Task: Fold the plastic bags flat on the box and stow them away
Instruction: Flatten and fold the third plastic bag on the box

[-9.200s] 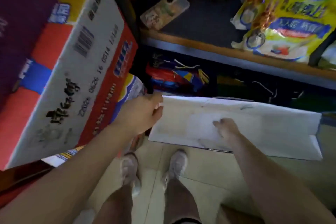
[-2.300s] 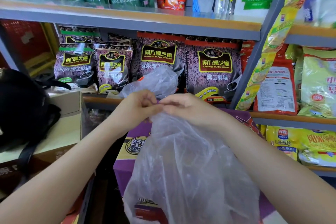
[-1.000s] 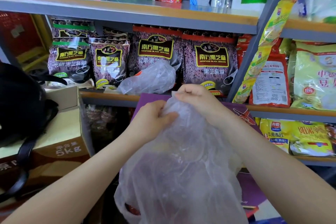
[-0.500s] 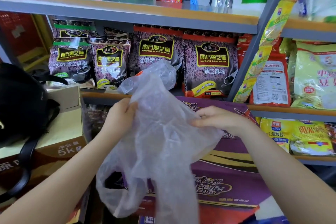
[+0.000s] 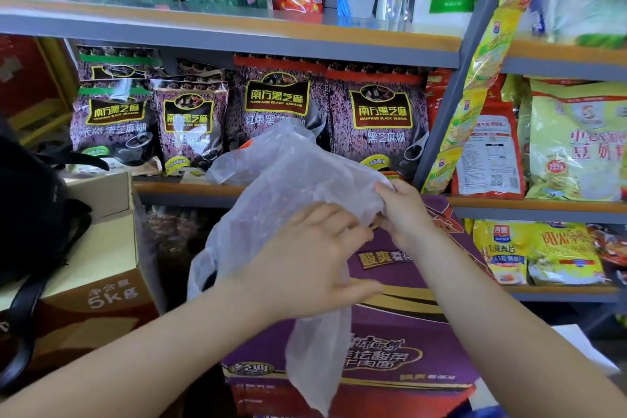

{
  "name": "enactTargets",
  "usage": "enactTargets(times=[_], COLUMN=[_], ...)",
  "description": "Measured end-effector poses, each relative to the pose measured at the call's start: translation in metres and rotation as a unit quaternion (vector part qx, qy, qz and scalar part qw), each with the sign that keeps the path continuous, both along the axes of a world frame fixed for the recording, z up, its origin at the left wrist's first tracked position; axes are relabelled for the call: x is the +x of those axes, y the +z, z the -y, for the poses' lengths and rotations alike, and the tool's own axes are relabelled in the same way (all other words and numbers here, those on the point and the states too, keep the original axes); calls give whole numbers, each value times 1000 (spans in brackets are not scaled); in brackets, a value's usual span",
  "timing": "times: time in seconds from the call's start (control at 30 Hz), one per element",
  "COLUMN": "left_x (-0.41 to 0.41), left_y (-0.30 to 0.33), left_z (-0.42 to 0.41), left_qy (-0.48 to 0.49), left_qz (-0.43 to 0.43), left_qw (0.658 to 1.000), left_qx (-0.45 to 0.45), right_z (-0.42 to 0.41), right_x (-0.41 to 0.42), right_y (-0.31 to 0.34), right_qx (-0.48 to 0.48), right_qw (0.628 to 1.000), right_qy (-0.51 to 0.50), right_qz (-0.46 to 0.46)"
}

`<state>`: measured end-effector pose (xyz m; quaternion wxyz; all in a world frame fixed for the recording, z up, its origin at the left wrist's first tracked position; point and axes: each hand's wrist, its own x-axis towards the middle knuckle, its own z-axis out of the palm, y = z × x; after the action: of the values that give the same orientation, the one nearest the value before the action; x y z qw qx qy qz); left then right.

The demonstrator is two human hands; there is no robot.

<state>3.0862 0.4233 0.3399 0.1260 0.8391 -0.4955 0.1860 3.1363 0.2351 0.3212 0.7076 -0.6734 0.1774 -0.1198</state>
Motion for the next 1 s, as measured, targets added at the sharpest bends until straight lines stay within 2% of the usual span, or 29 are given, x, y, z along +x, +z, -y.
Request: enactTargets(times=[0.1, 0.2, 0.3, 0.33, 0.4, 0.47, 0.57, 0.67, 0.77, 0.87, 0.93, 1.0], left_x=[17, 44, 67, 71, 68, 63, 65, 77, 82, 84, 84, 82], left_y=[-22, -34, -39, -40, -42, -50, -53, -57, -60, -68, -71, -68], left_z=[1, -15, -32, -33, -25, -10, 6, 6, -4, -16, -23, -29], left_qy=[112, 225, 299, 301, 238, 186, 158, 178, 184, 185, 207, 203], left_qz=[11, -61, -40, -38, -18, 20, 16, 43, 38, -5, -76, -150], left_qw=[985, 949, 932, 938, 970, 982, 987, 983, 982, 983, 975, 966], left_qx=[127, 211, 200, 170, 52, -8, -12, -7, -7, -4, -41, -60], right_z=[10, 29, 39, 40, 36, 29, 24, 28, 39, 61, 67, 63], right_x=[-1, -6, -13, -14, -16, -16, -14, -16, -21, -21, -24, -27], right_y=[-9, -19, -25, -27, -27, -24, -24, -26, -26, -32, -34, -34], right_qx=[-69, -114, -125, -135, -147, -90, 37, 63, -51, -158, -321, -487], right_qw=[997, 989, 984, 984, 982, 990, 996, 994, 989, 972, 931, 855], right_qy=[-27, -96, -122, -107, -72, -50, -48, -43, -81, -160, -158, -162], right_qz=[-20, -11, -36, -54, -92, -93, -70, -81, -110, -64, -73, -76])
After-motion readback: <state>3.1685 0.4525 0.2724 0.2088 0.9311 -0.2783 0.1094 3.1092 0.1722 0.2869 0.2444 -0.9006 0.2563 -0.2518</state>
